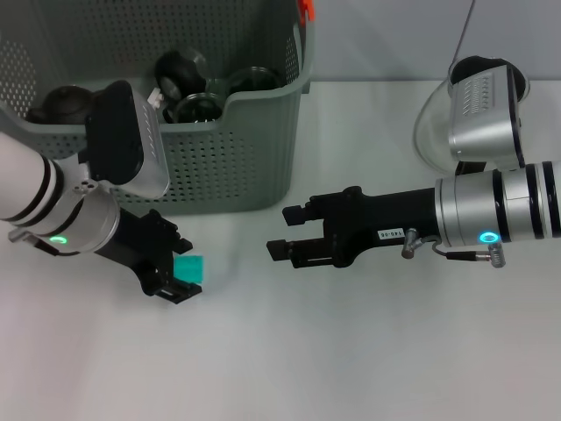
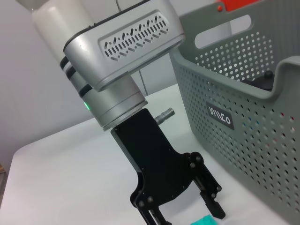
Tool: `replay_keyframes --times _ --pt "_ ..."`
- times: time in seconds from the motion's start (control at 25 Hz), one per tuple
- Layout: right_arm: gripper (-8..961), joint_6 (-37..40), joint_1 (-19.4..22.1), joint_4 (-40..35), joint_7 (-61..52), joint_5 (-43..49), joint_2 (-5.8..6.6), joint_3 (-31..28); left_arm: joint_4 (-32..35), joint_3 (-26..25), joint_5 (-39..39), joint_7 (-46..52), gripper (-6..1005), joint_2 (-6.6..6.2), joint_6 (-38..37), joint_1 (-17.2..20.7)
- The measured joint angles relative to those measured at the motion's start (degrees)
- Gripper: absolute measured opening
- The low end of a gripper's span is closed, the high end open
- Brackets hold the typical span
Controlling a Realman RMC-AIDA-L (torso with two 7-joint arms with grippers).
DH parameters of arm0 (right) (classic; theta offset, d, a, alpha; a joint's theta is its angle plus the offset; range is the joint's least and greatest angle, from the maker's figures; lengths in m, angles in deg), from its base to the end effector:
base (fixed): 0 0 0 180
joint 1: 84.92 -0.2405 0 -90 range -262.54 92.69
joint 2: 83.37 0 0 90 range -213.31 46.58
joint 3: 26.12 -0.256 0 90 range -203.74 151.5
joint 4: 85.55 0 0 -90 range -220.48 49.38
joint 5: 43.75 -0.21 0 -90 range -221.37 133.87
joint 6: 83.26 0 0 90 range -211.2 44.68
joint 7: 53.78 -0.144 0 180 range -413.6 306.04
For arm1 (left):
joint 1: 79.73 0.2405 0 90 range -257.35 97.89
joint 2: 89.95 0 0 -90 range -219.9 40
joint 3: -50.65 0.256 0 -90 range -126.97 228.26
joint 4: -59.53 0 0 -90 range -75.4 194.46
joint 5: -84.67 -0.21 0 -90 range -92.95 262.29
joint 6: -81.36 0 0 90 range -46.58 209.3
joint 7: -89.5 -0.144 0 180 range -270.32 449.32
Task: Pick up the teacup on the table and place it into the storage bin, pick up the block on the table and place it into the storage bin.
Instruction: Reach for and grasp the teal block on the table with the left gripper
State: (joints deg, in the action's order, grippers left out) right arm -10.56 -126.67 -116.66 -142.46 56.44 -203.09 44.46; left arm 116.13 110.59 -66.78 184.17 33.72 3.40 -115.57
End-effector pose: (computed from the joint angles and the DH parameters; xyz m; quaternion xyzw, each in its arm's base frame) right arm 0.1816 0.3612 -0.0791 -0.9648 0.1934 0.1734 0.0407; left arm -0.2484 0.3622 -0.0253 -0.9759 -0.0941 0.1557 0.1204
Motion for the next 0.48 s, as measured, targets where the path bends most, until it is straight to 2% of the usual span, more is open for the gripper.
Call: replay_keyframes --times 0.48 --pt "668 -0.28 0.00 -0.02 -0.33 -0.32 0.04 -0.07 2.65 2.61 -3.71 5.59 659 0.42 -0.16 -0.98"
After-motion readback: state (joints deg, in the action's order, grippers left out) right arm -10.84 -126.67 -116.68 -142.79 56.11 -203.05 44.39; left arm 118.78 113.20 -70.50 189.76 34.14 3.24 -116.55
